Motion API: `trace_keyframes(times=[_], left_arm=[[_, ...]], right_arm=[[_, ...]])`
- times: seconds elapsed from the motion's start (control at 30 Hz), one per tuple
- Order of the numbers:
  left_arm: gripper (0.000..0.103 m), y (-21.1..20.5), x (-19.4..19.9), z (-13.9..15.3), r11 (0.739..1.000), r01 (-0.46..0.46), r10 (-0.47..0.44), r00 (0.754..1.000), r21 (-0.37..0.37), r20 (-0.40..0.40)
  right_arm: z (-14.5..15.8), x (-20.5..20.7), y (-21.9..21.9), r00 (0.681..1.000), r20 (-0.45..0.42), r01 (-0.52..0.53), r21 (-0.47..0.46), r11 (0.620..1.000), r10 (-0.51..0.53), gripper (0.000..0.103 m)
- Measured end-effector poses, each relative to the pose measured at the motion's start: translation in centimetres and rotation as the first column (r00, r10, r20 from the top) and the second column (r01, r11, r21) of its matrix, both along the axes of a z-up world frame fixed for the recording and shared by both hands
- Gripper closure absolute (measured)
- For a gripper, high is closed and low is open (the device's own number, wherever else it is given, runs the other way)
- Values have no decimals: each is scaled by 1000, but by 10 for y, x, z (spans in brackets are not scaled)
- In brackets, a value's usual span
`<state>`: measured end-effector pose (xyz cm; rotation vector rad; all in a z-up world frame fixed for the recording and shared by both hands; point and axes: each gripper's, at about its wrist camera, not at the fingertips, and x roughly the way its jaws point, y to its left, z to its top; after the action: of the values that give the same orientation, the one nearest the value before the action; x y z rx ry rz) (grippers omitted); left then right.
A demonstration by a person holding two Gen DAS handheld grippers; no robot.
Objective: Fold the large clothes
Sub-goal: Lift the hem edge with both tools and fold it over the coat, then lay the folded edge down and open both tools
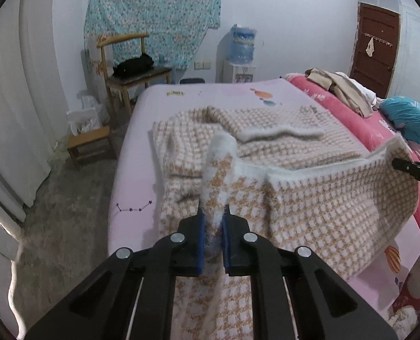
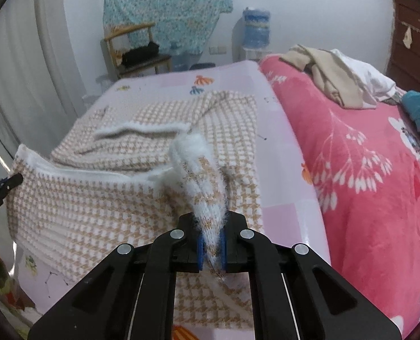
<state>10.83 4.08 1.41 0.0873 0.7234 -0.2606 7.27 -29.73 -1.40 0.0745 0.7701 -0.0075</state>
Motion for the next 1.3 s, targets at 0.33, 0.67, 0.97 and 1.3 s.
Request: trace_keyframes(times=[0.33,0.67,0.97,1.3], left_arm=[[95,-3,4,53,999,18,-14,989,-28,147],[95,1,87,95,999,17,-5,970,-46,243],[95,-7,234,56,999,-37,39,996,-33,81],[45,23,315,-37,989,-137,118,960,-59,-256]], right_arm=[[46,-1,-13,989,148,6,48,999,-13,97],[99,91,-21,961,271,-65,19,998,57,97],[57,249,-30,990,127,-72,38,997,67,97],[-51,312,-116,989,-150,77,426,902,-13,36]])
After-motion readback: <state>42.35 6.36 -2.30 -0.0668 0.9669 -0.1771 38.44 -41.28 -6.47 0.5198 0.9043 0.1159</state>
